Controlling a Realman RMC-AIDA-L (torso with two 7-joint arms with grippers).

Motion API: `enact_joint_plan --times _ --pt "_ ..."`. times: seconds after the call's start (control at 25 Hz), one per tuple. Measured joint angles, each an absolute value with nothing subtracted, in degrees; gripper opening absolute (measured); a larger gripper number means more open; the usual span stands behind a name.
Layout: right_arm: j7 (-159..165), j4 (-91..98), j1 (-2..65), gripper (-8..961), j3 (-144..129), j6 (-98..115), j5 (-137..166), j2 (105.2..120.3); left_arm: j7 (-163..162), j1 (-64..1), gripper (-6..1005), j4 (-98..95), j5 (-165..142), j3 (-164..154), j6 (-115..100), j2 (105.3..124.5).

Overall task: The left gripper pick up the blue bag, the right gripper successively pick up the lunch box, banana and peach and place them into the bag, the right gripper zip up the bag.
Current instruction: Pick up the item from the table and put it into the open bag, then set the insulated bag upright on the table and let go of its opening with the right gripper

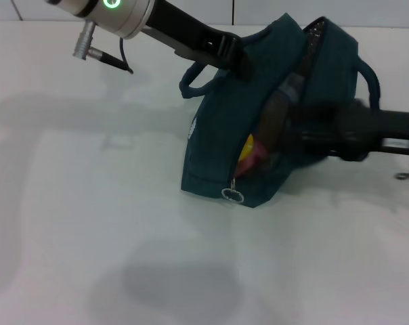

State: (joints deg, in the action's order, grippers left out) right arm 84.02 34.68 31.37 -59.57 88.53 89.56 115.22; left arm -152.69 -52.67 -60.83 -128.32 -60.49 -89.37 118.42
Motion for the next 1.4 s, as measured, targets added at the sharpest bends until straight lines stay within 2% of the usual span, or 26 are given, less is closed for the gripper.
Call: enact_joint_plan --times 0.2,0.4,0.56,0.76,1.2,1.4 --pt "81.0 42.6 23.5 636 -48.4 102.9 86.4 115.21 -152.7 -52.0 45 -60.8 -128.4 -60.6 -89.4 118.43" --pt "77.7 44.0 17.1 695 -38.6 101.3 86.5 114.24 -152.7 -51.1 46 -60.9 -128.4 -60.4 -89.4 118.60" --pt "74.0 40.8 14.8 691 -36.9 96.0 86.6 114.35 -152.7 -51.0 46 -61.0 -128.4 -60.3 -89.4 118.82" --pt "73.2 36.2 16.9 677 -37.6 90.9 87.1 114.57 -152.7 -51.0 46 -61.0 -128.3 -60.4 -89.4 118.94" --pt "73.0 24.4 29.0 640 -49.1 68.6 88.9 115.31 -152.7 -50.6 47 -61.0 -128.2 -60.4 -89.4 119.05" --pt "72.9 23.8 29.1 624 -48.9 66.7 86.4 115.75 -152.2 -49.7 47 -61.0 -127.8 -60.4 -89.4 119.02"
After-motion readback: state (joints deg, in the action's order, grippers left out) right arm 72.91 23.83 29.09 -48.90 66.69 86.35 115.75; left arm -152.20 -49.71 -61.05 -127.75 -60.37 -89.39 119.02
